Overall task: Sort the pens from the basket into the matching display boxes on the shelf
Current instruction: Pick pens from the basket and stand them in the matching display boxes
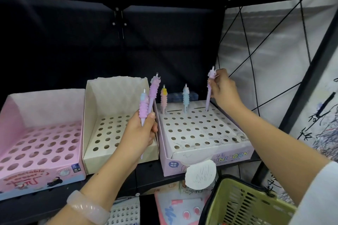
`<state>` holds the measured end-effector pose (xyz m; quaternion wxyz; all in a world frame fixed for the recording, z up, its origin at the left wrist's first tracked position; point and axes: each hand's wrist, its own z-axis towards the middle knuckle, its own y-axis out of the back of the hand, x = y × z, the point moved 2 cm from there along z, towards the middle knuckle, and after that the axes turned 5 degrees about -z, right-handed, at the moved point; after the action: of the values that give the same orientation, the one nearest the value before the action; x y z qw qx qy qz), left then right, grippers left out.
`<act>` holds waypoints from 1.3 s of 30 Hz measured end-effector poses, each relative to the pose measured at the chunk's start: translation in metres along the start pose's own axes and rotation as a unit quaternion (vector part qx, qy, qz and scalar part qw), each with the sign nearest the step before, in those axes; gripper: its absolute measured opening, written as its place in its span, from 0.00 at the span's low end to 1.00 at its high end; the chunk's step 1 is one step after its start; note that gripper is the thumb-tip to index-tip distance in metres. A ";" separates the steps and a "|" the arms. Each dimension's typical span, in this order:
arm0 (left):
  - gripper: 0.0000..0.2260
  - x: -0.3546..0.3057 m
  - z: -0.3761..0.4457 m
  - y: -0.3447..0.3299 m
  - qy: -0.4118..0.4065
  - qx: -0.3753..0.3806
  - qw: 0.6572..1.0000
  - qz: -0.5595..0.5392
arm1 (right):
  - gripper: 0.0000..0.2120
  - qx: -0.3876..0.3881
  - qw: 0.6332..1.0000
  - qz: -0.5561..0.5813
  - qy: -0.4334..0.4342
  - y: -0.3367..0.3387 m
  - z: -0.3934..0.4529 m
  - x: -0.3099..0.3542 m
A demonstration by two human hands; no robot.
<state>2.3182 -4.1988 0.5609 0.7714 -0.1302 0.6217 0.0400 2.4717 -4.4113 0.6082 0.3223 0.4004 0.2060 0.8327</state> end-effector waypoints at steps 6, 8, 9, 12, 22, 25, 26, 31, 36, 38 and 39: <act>0.09 0.001 -0.002 0.001 -0.001 0.010 1.000 0.000 | 0.05 0.021 0.999 -0.001 -0.035 -0.008 -0.006 -0.008; 0.09 0.000 -0.002 0.001 0.001 0.009 1.000 0.001 | 0.07 0.060 0.995 -0.020 -0.073 -0.012 -0.009 -0.013; 0.09 0.000 -0.002 0.001 0.004 0.007 1.000 -0.001 | 0.08 0.092 0.991 -0.034 -0.092 -0.014 -0.011 -0.015; 0.08 -0.004 -0.004 0.000 0.006 0.006 1.000 0.001 | 0.11 0.117 0.983 -0.062 -0.129 -0.014 -0.015 -0.012; 0.08 -0.016 -0.006 -0.017 -0.013 0.032 0.999 0.005 | 0.05 0.191 0.921 0.335 -0.054 -0.016 -0.055 0.111; 0.08 -0.018 -0.006 -0.019 -0.013 0.045 0.999 0.018 | 0.08 0.189 0.908 0.367 -0.068 -0.011 -0.052 0.107; 0.08 -0.018 -0.006 -0.019 -0.012 0.051 0.998 0.027 | 0.09 0.201 0.907 0.365 -0.067 -0.009 -0.052 0.105; 0.06 -0.015 -0.004 -0.021 -0.011 0.037 0.996 0.079 | 0.05 0.102 0.895 0.409 -0.145 0.011 -0.033 0.075; 0.08 -0.008 -0.003 -0.016 -0.024 -0.001 0.990 0.140 | 0.10 -0.049 0.981 0.100 -0.161 0.038 -0.008 0.007; 0.10 -0.006 -0.002 -0.017 -0.028 -0.001 0.985 0.168 | 0.10 -0.037 0.990 0.016 -0.132 0.033 -0.012 -0.007; 0.11 -0.005 -0.002 -0.017 -0.028 -0.002 0.984 0.178 | 0.10 -0.027 0.992 -0.001 -0.125 0.030 -0.014 -0.011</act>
<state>2.3190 -4.2148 0.5683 0.7690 -0.0182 0.6126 0.1817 2.4543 -4.4413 0.6115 0.3571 0.4921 0.1425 0.7810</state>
